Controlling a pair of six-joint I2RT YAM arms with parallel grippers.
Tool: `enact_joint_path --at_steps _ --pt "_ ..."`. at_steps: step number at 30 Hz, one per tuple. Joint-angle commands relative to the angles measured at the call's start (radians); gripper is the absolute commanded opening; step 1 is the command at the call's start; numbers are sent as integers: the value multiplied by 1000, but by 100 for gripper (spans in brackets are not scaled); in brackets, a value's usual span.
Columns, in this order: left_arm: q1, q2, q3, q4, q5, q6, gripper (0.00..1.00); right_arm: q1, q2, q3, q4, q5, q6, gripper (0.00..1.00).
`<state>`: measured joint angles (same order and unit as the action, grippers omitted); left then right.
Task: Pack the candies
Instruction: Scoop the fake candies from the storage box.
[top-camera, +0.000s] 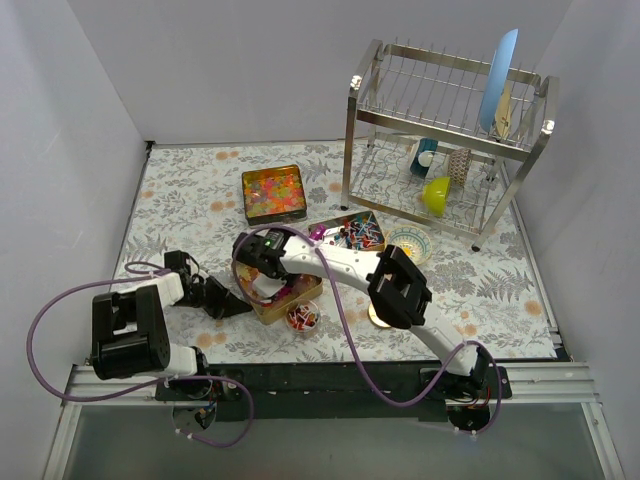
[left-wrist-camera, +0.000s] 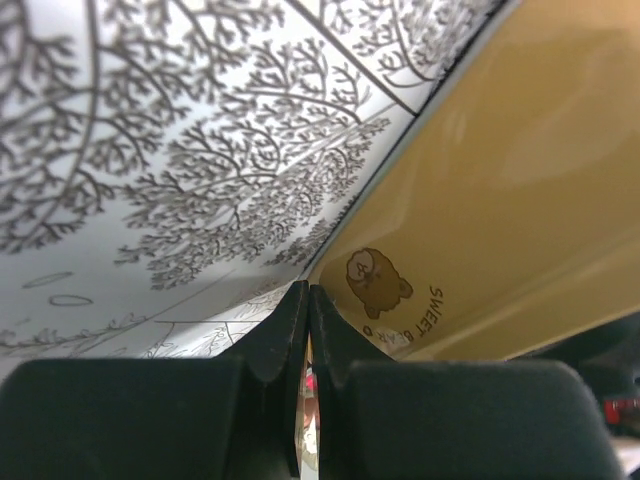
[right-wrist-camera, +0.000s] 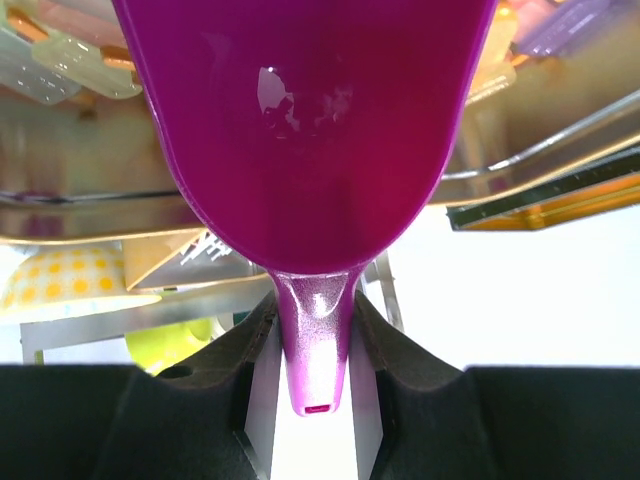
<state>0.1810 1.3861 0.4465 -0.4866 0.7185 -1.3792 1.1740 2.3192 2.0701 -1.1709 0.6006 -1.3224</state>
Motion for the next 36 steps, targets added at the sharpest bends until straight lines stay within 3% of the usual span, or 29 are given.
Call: enact_joint_path --at_steps 1,10,16,22,26,30,36 --pt "-8 16 41 54 73 -20 0 84 -26 25 71 -107 22 1" --pt "-9 71 112 31 78 6 0 79 -161 -223 371 37 -178 1" --pt "-6 64 155 -122 88 46 0 55 -274 -534 658 33 -357 1" --pt "-8 -34 45 -244 2 62 0 10 -199 -412 578 11 -292 1" --pt "-118 -44 34 -237 -11 35 0 -19 -169 -377 585 7 -284 1" --pt "-149 14 -9 -189 48 -23 0 -24 -182 -404 583 -1 -293 1" --pt "-152 152 66 -70 104 -77 0 7 -228 -404 460 -97 -275 1"
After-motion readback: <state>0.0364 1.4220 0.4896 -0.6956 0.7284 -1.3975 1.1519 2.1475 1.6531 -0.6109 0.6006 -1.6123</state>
